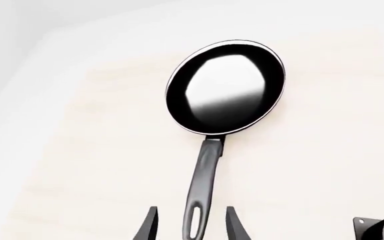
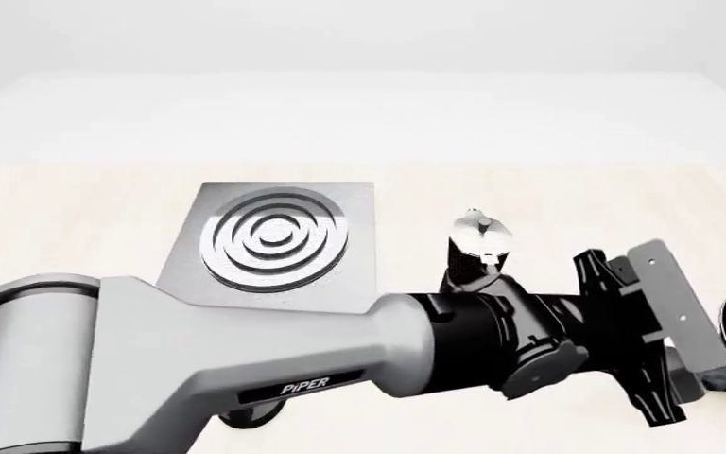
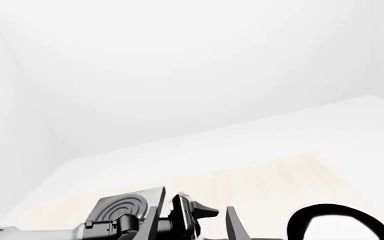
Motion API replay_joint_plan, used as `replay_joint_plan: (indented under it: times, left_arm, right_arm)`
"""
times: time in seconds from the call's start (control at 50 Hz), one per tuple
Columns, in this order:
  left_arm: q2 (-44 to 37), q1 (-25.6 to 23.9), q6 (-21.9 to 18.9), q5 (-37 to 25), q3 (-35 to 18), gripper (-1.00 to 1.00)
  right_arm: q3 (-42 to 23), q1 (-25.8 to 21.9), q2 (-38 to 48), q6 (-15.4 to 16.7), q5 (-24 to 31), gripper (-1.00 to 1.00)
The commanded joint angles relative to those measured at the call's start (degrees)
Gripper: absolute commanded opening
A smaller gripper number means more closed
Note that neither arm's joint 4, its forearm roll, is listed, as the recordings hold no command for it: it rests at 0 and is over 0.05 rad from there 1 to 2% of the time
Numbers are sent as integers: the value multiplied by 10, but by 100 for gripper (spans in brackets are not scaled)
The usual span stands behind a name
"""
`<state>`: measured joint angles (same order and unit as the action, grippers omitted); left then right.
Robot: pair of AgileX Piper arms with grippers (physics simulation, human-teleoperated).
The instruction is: Put the frying pan on the stove.
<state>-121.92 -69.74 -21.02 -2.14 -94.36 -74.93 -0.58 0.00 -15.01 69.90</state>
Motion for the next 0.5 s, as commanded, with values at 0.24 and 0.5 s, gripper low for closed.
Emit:
replay_joint_plan:
  times: [0.24,0.5]
  left_arm:
    - [-44,8,14,-13,-47,100]
    - [-64,12,21,-9,-59,100]
  right_arm:
    - [10,8,0,-7,0,100]
    - [10,9,0,-11,0,100]
